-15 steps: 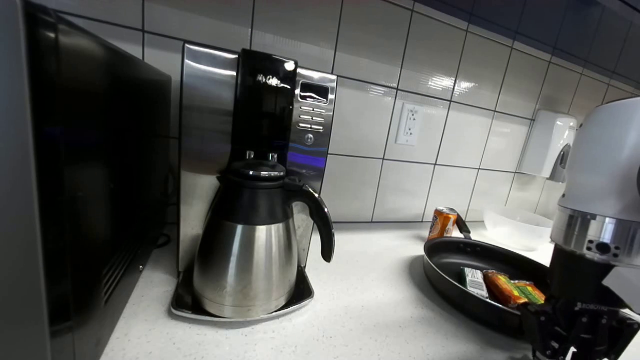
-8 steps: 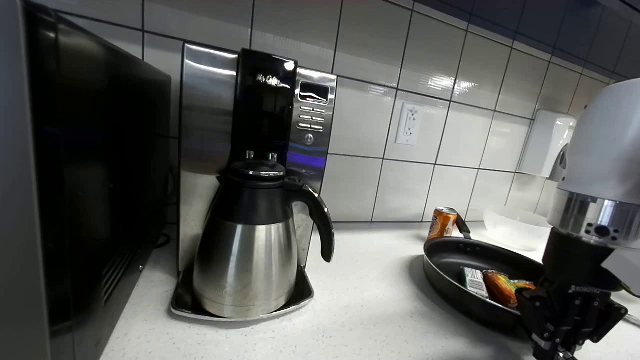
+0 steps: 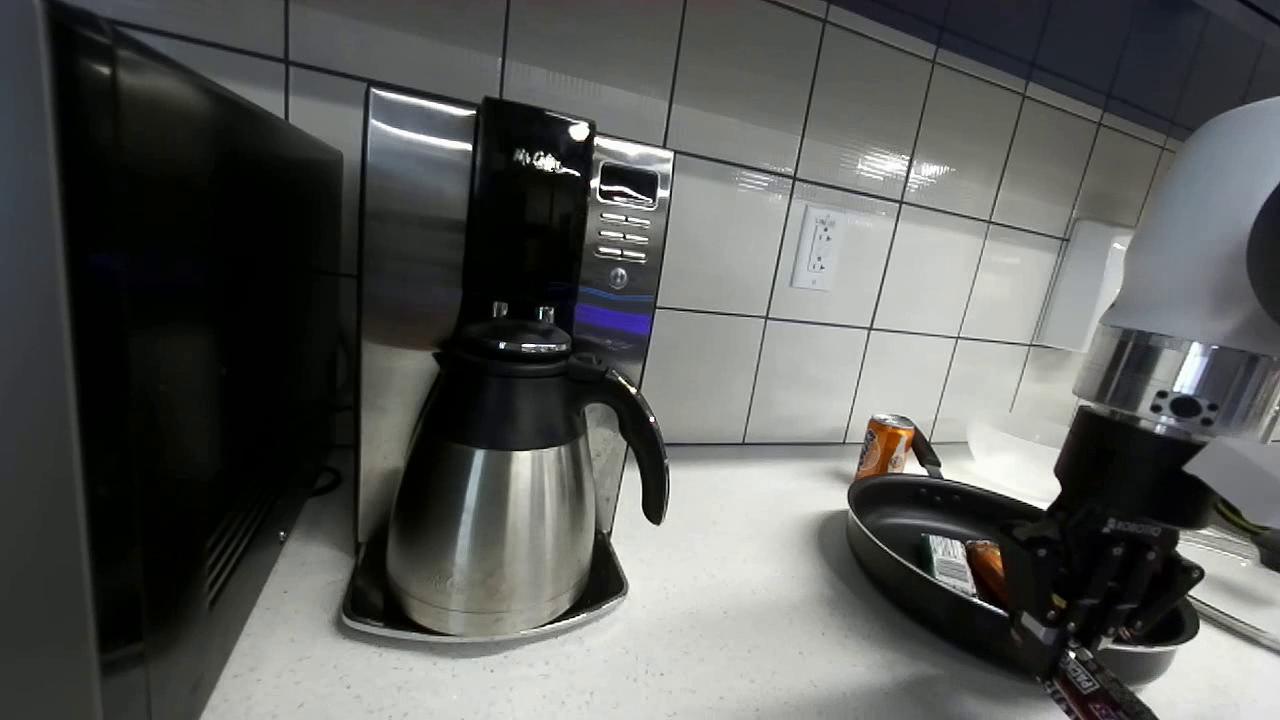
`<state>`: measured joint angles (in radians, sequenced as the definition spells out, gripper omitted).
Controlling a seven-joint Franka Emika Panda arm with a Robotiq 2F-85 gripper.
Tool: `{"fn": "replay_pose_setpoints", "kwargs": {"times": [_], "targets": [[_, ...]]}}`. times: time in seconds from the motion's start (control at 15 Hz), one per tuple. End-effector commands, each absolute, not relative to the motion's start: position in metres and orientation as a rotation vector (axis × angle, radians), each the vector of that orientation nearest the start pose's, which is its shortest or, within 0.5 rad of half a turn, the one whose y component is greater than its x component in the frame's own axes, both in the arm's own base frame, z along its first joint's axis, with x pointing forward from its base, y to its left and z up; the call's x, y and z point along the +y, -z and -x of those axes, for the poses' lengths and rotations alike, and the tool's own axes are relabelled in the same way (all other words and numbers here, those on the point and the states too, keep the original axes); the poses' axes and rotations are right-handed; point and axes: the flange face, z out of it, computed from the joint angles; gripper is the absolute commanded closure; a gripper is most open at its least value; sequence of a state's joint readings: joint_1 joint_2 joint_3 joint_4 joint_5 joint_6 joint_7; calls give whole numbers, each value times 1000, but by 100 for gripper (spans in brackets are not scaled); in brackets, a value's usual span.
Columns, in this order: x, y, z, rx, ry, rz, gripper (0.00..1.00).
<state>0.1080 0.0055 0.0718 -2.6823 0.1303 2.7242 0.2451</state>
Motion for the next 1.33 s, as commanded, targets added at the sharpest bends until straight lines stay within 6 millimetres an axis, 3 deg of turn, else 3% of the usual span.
{"fn": "replay_pose_setpoints", "kwargs": {"times": [0.0, 0.47, 0.8, 1.27], "targets": [[70, -256, -423, 233, 44, 3035, 95], [56, -275, -452, 241, 85, 3009, 95], [33, -288, -476, 307, 101, 2990, 95], [1, -282, -511, 447, 105, 2989, 95]]}}
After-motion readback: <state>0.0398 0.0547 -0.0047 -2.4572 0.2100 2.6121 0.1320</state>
